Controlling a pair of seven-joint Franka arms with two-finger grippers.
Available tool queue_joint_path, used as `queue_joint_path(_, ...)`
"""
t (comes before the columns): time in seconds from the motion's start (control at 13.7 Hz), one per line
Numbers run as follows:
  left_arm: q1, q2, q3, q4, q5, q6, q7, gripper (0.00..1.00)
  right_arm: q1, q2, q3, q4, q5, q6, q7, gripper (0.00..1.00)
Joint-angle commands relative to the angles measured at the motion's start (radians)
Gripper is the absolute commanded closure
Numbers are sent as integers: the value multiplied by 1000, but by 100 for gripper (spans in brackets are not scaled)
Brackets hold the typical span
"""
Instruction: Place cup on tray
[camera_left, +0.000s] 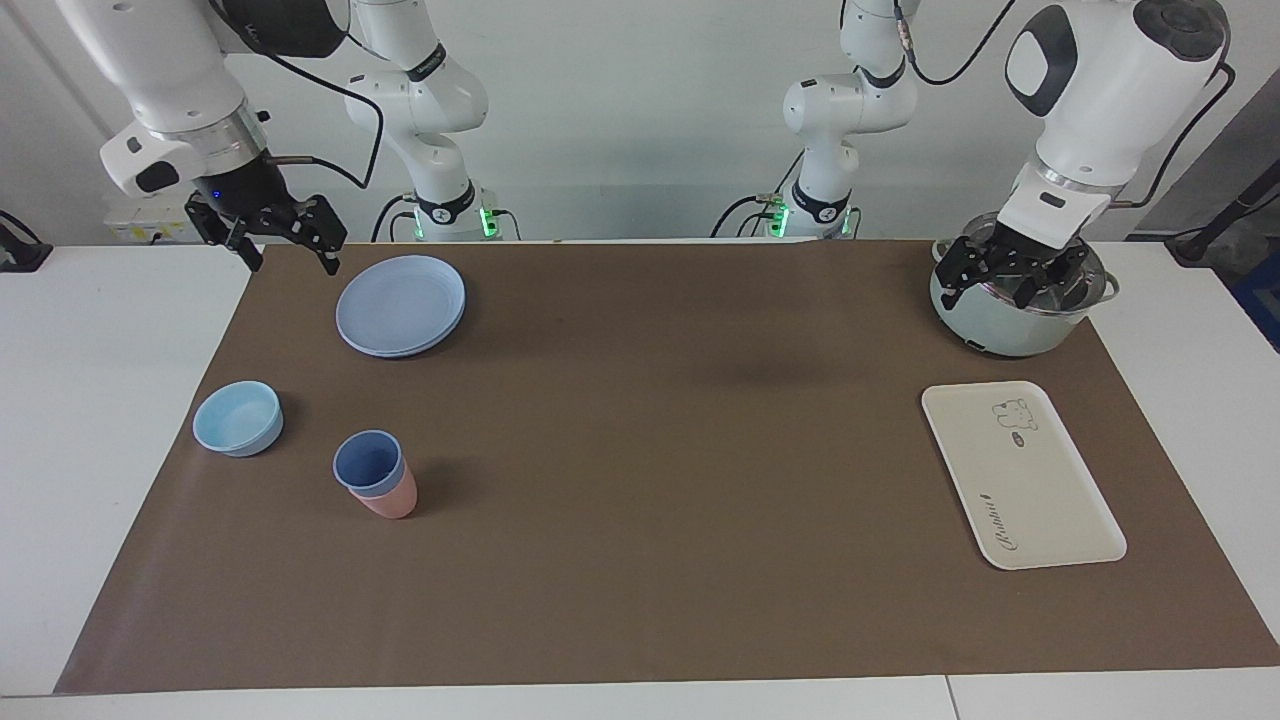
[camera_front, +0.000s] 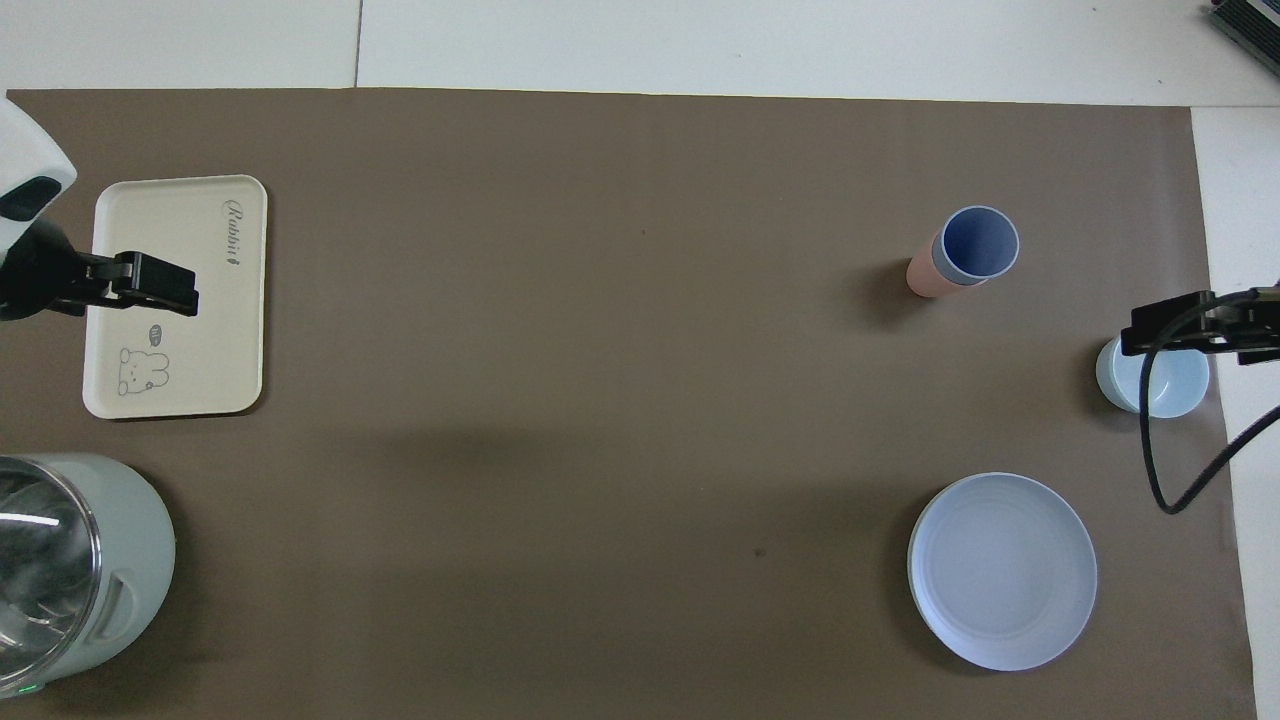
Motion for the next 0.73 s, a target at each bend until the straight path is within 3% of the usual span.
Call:
queue_joint_path(0.0,21,-24,-3,-28,-2,14,3,0,0,-10,8,-6,-27,-12,41,0)
queue_joint_path(0.44,21,-26,-3,-28,-2,0,2,0,-14,-19,8,-26,-12,11,32,0)
queue_joint_path(0.66,21,-26,-3,-28,-2,0,2,0,-25,-39,0,-130,-4,223,-148,0)
